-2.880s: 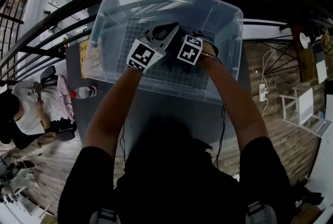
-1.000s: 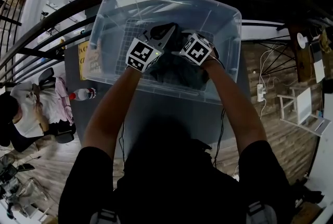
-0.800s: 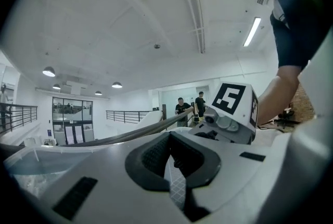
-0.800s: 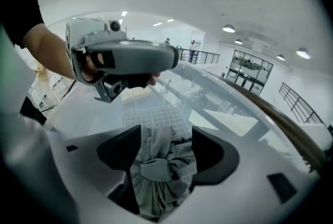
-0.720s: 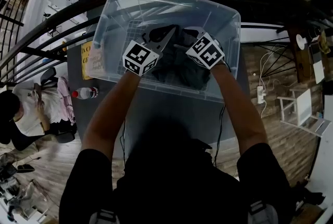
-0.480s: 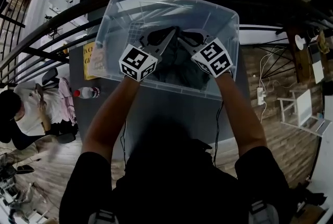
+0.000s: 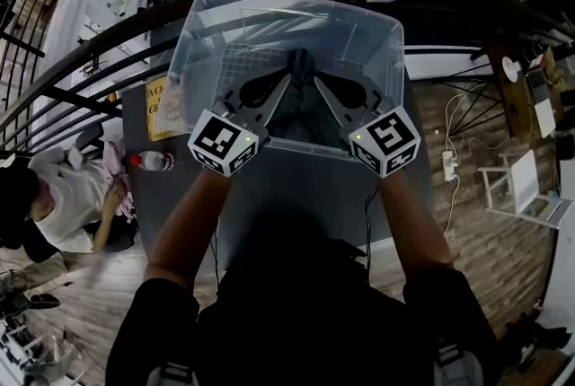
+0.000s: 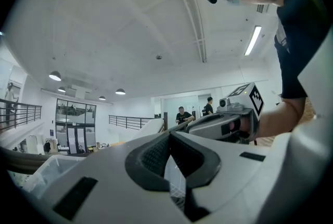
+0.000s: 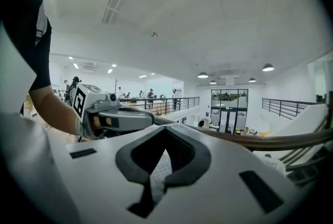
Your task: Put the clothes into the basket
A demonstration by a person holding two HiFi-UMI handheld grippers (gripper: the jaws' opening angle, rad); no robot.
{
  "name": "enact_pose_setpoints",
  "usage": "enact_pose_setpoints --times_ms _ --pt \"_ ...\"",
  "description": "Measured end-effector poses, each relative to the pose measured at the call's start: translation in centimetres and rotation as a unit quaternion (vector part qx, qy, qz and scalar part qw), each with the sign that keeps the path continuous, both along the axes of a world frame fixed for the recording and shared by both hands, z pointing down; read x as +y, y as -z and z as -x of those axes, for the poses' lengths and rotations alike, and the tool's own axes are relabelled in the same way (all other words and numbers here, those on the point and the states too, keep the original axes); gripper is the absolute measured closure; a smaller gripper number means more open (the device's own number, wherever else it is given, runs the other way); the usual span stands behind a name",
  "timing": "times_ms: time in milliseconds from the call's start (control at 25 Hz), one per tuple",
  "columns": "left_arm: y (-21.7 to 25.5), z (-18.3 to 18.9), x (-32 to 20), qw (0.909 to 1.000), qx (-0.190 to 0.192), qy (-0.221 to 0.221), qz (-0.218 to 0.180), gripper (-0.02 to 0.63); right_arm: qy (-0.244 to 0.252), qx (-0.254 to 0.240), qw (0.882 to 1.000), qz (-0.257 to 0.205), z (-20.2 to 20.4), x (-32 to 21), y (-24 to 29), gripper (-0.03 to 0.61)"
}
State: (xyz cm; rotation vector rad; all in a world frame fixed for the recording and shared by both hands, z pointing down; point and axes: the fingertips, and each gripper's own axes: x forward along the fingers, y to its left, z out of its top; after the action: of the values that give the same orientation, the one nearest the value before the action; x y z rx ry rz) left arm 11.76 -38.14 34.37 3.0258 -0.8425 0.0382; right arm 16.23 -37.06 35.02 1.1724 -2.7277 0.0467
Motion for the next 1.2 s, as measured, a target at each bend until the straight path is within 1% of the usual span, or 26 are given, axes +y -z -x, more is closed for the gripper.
enact_pose_setpoints --times_ms 120,240,400,520,720,960,1200 --pt "1.0 0.7 2.7 1.0000 0.009 -0.003 0.002 0.611 -0.002 -0.020 1.000 -0.017 0.3 3.0 1.6 0.561" --pt "1.7 1.3 5.6 0.9998 0.018 -0.010 0.007 0.611 -0.004 -0.027 0.999 -0.032 0.9 5.9 2.5 0.561" --pt "1.6 2.1 9.6 0.9998 0.007 -0.018 0.002 0.611 -0.005 -0.031 0.998 -0.045 1.9 9.7 2.7 0.561" --pt "1.6 2.4 12.6 0.9997 -0.001 -0.023 0.001 0.611 -0.007 -0.039 0.998 -0.048 2.6 12.3 2.9 0.561" --pt "1.9 3.4 17.0 0.9994 0.003 -0.032 0.013 0.611 -0.017 -0.066 0.997 -0.040 4.2 16.6 3.9 0.561" --pt "2.2 5.1 22.1 0.9988 0.005 -0.045 0.021 0.611 -0.027 -0.069 0.996 -0.040 6.2 21.7 4.4 0.561" --pt "2.3 7.0 25.8 0.9986 0.007 -0.050 0.019 0.611 -0.028 -0.067 0.997 -0.041 8.3 25.5 4.2 0.561"
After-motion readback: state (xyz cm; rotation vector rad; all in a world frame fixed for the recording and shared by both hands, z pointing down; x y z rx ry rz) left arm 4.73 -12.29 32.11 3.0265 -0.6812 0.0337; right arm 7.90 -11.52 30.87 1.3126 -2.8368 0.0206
